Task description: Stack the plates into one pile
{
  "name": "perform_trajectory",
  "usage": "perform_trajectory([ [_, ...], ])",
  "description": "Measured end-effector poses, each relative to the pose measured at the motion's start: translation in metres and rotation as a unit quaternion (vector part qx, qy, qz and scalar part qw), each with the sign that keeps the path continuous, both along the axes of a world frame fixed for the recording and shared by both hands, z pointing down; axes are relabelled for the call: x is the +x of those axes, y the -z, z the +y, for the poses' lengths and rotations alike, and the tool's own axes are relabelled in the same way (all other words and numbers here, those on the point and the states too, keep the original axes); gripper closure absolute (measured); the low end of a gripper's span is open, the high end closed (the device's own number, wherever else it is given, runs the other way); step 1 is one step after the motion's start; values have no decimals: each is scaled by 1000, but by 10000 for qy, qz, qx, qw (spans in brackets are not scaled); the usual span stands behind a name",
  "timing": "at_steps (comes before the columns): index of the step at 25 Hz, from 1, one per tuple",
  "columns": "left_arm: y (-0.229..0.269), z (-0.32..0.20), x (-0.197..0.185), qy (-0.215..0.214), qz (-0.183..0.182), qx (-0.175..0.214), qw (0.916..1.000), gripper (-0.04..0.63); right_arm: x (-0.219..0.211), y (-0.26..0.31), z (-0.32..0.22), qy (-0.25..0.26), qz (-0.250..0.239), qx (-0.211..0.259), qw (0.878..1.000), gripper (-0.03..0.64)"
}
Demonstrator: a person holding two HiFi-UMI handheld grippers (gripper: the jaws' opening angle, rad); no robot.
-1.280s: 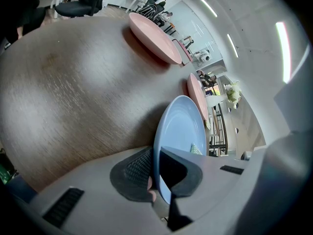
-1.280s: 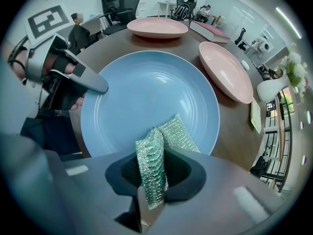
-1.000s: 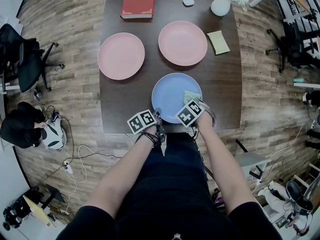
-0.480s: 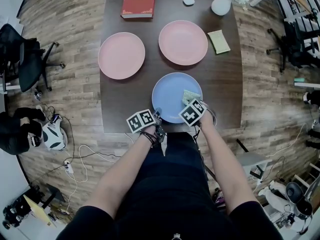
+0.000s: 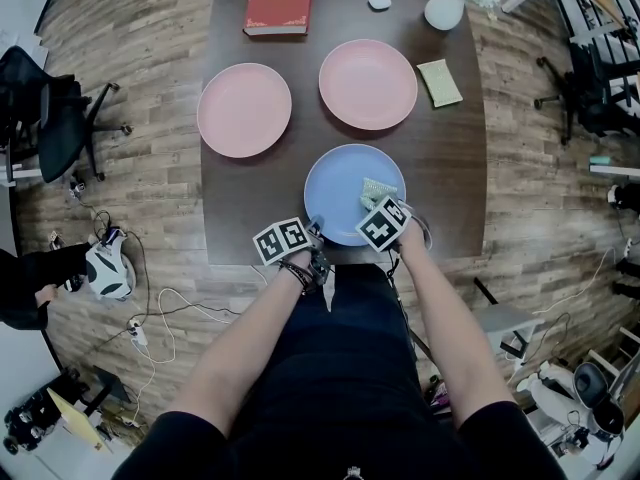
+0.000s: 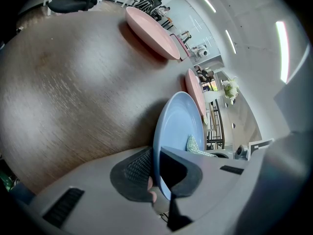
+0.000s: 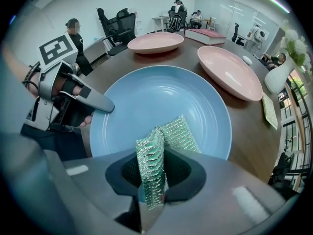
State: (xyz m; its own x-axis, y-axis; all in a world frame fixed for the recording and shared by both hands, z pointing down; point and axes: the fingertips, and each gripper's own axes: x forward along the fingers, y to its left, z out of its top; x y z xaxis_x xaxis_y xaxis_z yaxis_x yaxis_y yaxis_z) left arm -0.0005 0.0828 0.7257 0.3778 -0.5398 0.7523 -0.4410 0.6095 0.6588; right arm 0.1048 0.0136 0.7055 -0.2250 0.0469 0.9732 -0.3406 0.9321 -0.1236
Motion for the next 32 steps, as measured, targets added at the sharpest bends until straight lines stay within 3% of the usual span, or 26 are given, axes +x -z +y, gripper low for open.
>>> perform_trajectory([
  [32, 1, 2, 3, -143, 150, -51, 9998, 581, -81, 7, 28, 683, -703, -391, 9944, 535],
])
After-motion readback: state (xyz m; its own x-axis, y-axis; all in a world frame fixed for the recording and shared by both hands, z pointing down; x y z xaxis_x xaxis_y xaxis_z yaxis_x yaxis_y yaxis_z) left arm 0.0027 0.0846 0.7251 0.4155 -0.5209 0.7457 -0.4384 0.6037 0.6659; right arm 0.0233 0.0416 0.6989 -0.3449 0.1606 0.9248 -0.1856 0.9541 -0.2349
